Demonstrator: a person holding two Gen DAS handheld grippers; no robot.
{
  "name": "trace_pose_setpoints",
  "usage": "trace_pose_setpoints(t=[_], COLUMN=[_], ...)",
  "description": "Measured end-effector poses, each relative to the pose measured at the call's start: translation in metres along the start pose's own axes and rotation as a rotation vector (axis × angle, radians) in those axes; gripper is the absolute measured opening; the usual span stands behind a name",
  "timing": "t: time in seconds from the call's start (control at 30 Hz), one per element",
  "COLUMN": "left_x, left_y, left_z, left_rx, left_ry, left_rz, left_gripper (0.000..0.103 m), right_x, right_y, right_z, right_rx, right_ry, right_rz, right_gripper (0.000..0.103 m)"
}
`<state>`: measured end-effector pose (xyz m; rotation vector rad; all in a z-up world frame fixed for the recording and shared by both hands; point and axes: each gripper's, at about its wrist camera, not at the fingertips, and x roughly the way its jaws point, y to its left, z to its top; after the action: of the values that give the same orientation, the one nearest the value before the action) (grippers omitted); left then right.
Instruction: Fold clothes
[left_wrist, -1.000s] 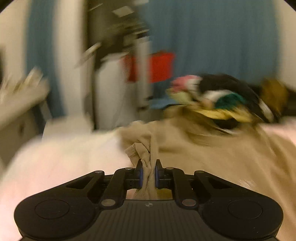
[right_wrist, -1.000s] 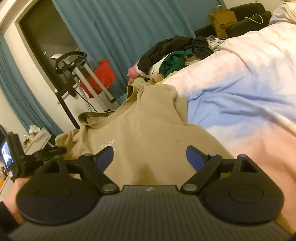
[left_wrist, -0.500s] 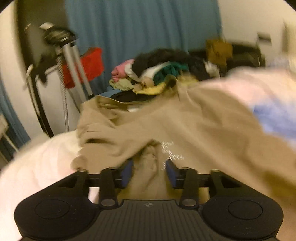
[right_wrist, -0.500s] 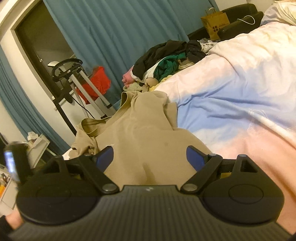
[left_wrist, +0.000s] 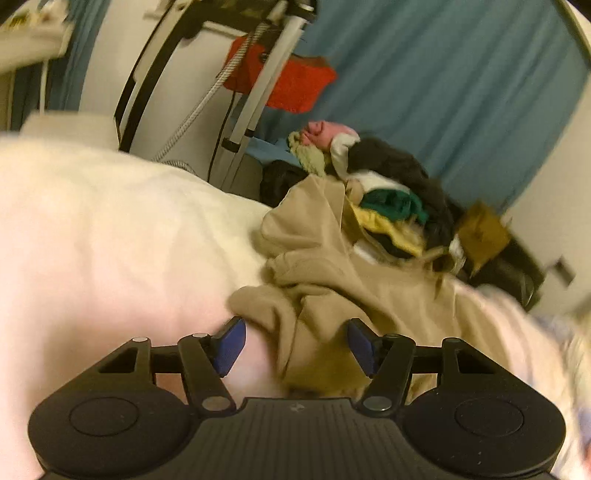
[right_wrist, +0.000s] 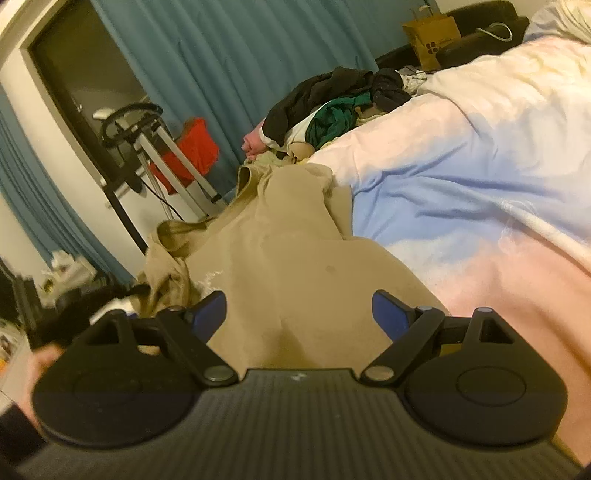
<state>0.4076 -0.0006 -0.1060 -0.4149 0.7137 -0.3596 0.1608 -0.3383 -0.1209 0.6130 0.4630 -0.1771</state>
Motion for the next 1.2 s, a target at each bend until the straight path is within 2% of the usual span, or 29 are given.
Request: trace_pose_setpoints(t=[0.07, 0.1, 0.13, 0.2, 0.4, 0.47, 0.57, 0.63, 0.77, 0.83, 1.07, 1.17, 1.2], left_x=[0.005, 0.005, 0.006, 0.003, -0.024, -0.032, -0.042, -0.051, -0.069, -0.078, -0.109, -0.100, -0.097], left_y=[0.004, 0.002, -0.001, -0.004, 0.005, 0.014, 0.028, 0.039, 0.063, 0.075, 0.117, 0.119, 0.119], left_z=[0.005, 0.010, 0.015, 0.032, 0.125, 0.144, 0.167, 0.153, 0.112, 0.091, 0.019, 0.020, 0.022], left_rx=[-0.047, -0.049, -0.041, -0.019, 0.080, 0.114, 0.166, 0.127, 0.021, -0.032, -0.215, -0.256, -0.268], left_ry=[0.005, 0.010, 0.015, 0.015, -0.045, -0.084, -0.147, -0.141, -0.109, -0.093, -0.038, -0.086, -0.105], left_rz=[-0.040, -0.039, -0.028, 0.019, 0.298, 0.394, 0.538, 0.522, 0.448, 0.410, 0.277, 0.277, 0.279], left_gripper=[0.033, 0.011, 0.007, 0.006, 0.005, 0.007, 0.016, 0.041, 0.046, 0.057, 0.063, 0.062, 0.058], right_x=[0.007, 0.008, 0.009, 0.009, 0.024, 0.027, 0.027, 0.025, 0.023, 0.021, 0.014, 0.013, 0.012], right_y=[0.003, 0.007, 0.010, 0.022, 0.036, 0.039, 0.040, 0.040, 0.040, 0.040, 0.043, 0.045, 0.045], right_z=[-0.004, -0.005, -0.006, -0.008, -0.017, -0.019, -0.020, -0.020, -0.019, -0.018, -0.019, -0.020, -0.020], right_rx=[-0.014, -0.032, -0.051, -0.124, -0.169, -0.187, -0.205, -0.207, -0.199, -0.191, -0.186, -0.198, -0.199], right_ry=[0.012, 0.006, -0.001, -0.038, -0.019, -0.014, -0.017, -0.022, -0.029, -0.028, -0.022, -0.023, -0.025], right_rz=[-0.015, -0.020, -0.024, -0.032, -0.043, -0.055, -0.063, -0.066, -0.067, -0.061, -0.033, -0.030, -0.029], right_gripper=[0.087, 0.087, 0.087, 0.087, 0.087, 0.087, 0.087, 0.087, 0.087, 0.087, 0.087, 0.087, 0.087])
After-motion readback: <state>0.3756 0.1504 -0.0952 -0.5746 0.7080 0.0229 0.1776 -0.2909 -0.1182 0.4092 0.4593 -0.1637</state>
